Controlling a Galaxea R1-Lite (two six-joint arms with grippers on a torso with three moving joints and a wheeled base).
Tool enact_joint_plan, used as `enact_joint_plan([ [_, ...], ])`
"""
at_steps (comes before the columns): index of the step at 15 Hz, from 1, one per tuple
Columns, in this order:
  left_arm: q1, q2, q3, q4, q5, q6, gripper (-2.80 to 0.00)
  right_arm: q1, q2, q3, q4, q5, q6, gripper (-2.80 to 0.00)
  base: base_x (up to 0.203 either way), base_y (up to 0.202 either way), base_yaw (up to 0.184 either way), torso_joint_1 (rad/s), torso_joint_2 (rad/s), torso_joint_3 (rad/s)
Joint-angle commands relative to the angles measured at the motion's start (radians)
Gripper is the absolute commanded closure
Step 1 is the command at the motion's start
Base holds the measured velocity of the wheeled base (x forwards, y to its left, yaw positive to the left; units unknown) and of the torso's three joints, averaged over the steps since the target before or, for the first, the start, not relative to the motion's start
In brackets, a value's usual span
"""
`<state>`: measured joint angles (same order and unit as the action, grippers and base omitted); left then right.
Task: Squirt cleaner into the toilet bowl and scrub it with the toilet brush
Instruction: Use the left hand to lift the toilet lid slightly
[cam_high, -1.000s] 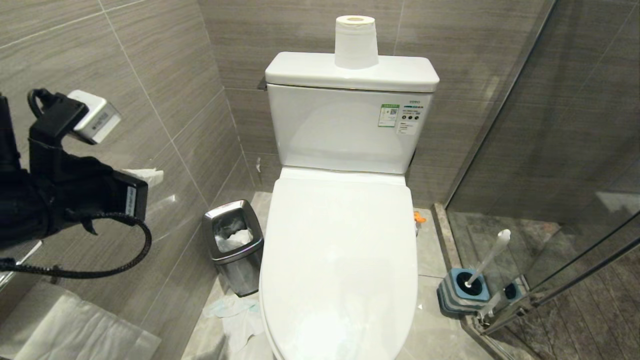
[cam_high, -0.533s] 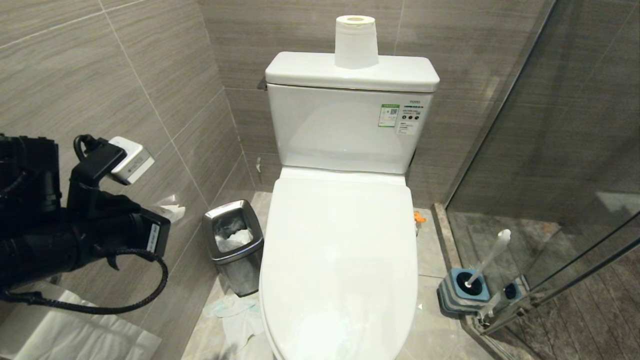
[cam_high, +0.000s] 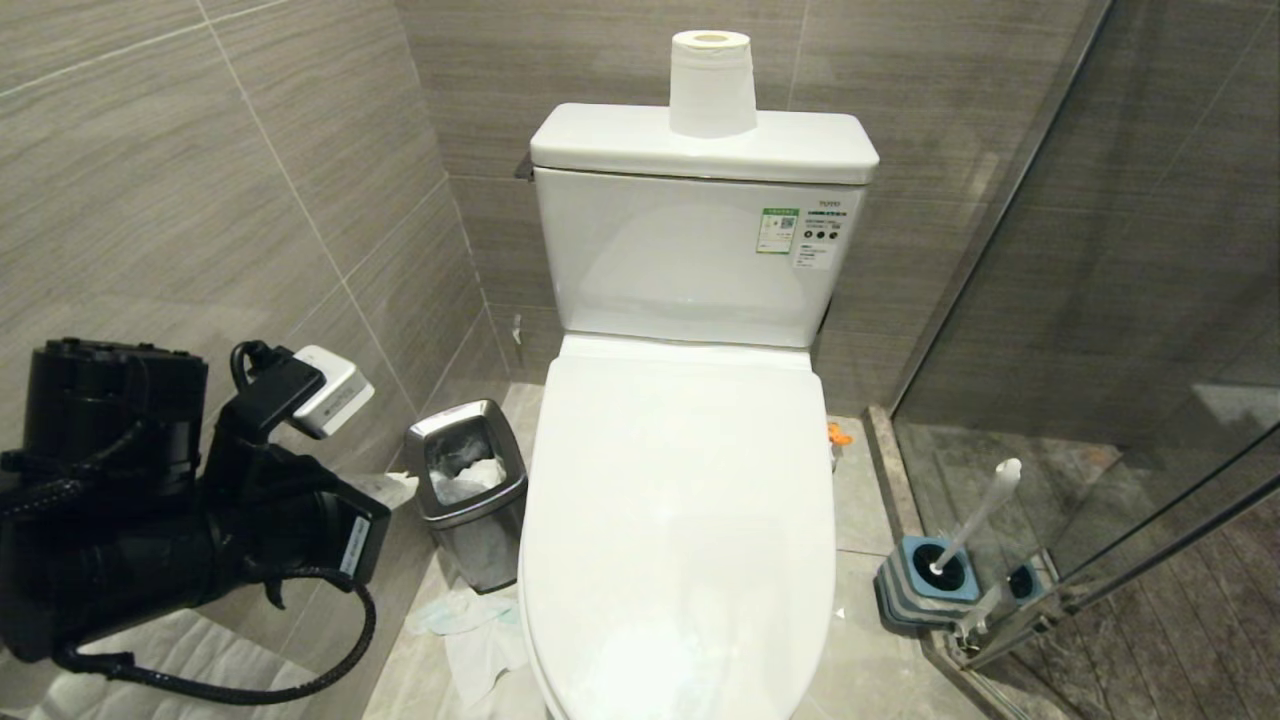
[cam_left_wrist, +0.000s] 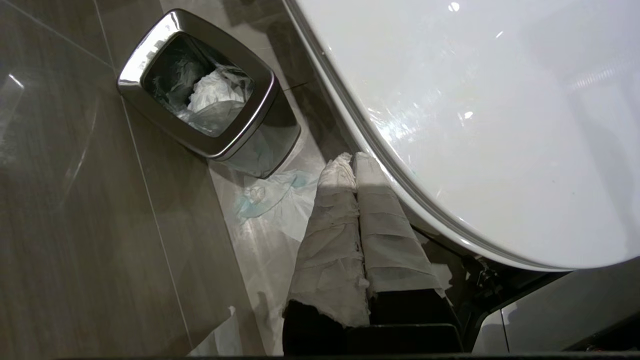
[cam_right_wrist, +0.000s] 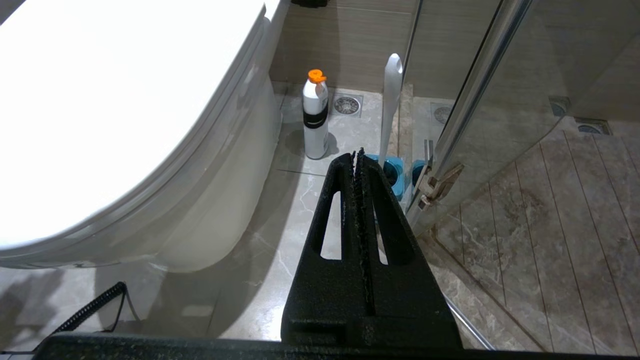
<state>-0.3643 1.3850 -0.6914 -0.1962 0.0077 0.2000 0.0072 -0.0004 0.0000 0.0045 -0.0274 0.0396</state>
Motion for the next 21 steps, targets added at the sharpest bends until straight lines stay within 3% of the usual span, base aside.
enact_joint_plan([
  [1, -0.015, 0.05, 0.043, -0.08, 0.004, 0.003, 0.0, 0.0, 0.0, 0.002, 0.0, 0.0, 0.0, 0.0, 0.0, 0.0, 0.0, 0.0, 0.0, 0.0],
  [4, -0.017, 0.104, 0.098, -0.169, 0.005, 0.0, 0.0, 0.0, 0.0, 0.002, -0.001, 0.0, 0.0, 0.0, 0.0, 0.0, 0.0, 0.0, 0.0, 0.0],
  [13, -0.028, 0.192, 0.109, -0.167, -0.006, -0.187, 0.0, 0.0, 0.0, 0.002, 0.0, 0.0, 0.0, 0.0, 0.0, 0.0, 0.0, 0.0, 0.0, 0.0],
  [21, -0.078, 0.235, 0.108, -0.191, -0.172, -0.446, 0.0, 0.0, 0.0, 0.002, 0.0, 0.0, 0.0, 0.0, 0.0, 0.0, 0.0, 0.0, 0.0, 0.0],
])
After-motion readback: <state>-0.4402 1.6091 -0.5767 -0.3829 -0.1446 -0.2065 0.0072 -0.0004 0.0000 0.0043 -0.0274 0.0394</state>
